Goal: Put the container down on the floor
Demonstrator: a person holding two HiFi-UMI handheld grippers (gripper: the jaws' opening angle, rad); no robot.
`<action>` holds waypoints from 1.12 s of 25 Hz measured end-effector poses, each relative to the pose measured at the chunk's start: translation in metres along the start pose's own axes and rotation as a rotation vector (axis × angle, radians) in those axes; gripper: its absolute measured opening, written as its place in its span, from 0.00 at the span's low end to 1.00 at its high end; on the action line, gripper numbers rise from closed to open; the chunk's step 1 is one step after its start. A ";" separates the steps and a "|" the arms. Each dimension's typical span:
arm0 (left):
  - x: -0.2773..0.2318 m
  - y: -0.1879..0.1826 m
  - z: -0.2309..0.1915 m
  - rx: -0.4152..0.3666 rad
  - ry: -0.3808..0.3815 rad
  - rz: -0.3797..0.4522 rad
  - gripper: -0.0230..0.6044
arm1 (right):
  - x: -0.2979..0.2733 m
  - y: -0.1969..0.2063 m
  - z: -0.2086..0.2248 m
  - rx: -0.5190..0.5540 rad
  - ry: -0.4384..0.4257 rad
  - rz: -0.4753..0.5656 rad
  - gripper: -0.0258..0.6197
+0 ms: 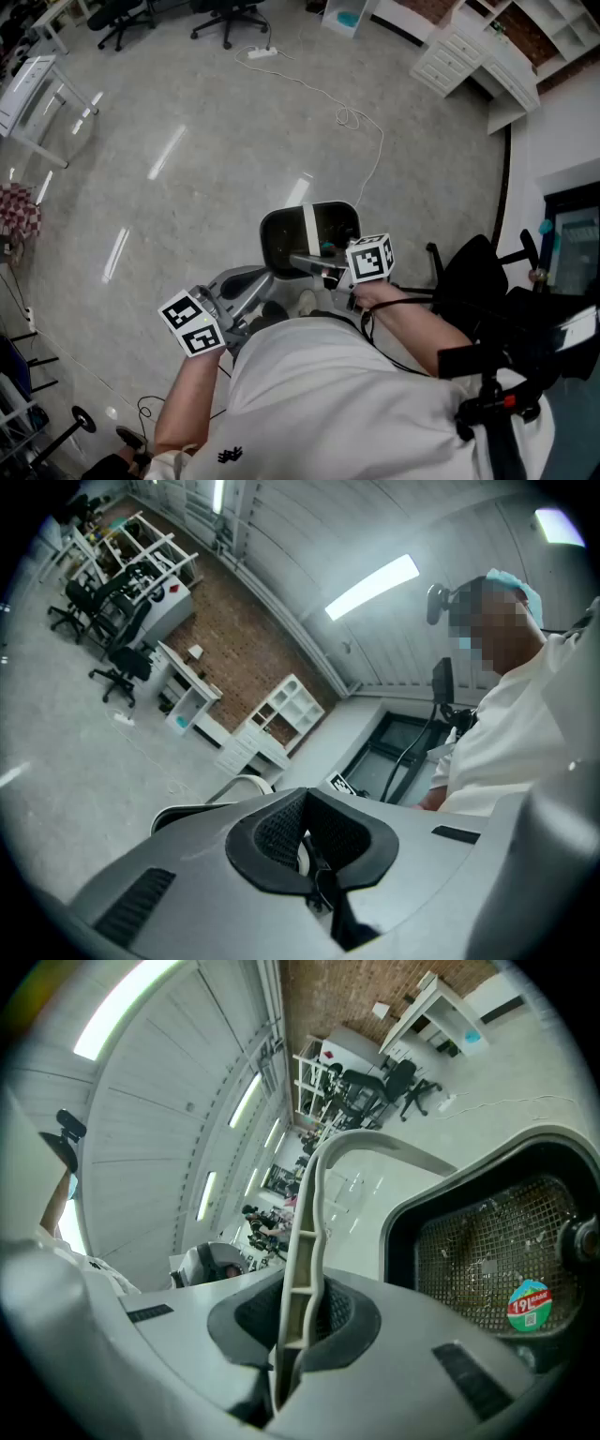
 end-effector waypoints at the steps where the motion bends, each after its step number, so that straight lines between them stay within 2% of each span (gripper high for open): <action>1: -0.021 0.001 0.008 -0.012 0.014 -0.003 0.05 | 0.020 -0.003 0.008 -0.004 0.005 0.019 0.07; 5: -0.087 0.012 0.031 -0.053 0.043 -0.013 0.05 | 0.083 -0.006 0.036 -0.048 -0.016 0.097 0.07; 9: -0.133 0.019 0.046 -0.047 0.055 -0.026 0.05 | 0.133 -0.010 0.056 -0.086 -0.026 0.145 0.07; 15: -0.165 0.012 0.046 -0.045 0.060 -0.074 0.05 | 0.168 -0.030 0.080 -0.120 -0.036 0.195 0.07; 20: -0.168 -0.006 -0.004 -0.018 0.071 -0.096 0.05 | 0.144 -0.074 0.108 -0.156 -0.064 0.228 0.07; 24: -0.193 -0.023 -0.057 0.004 0.103 -0.102 0.05 | 0.135 -0.113 0.133 -0.178 -0.067 0.238 0.07; 28: -0.208 -0.065 -0.127 0.005 0.134 -0.114 0.05 | 0.105 -0.171 0.153 -0.195 -0.040 0.269 0.07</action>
Point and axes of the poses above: the fingertips, and each gripper's own axes: x backward along the fingers, z to its right, y out of its underside, the point moved 9 cm from there along x, backward along the fingers, and after that the axes turned 7 degrees about -x, right-handed, at the moved point
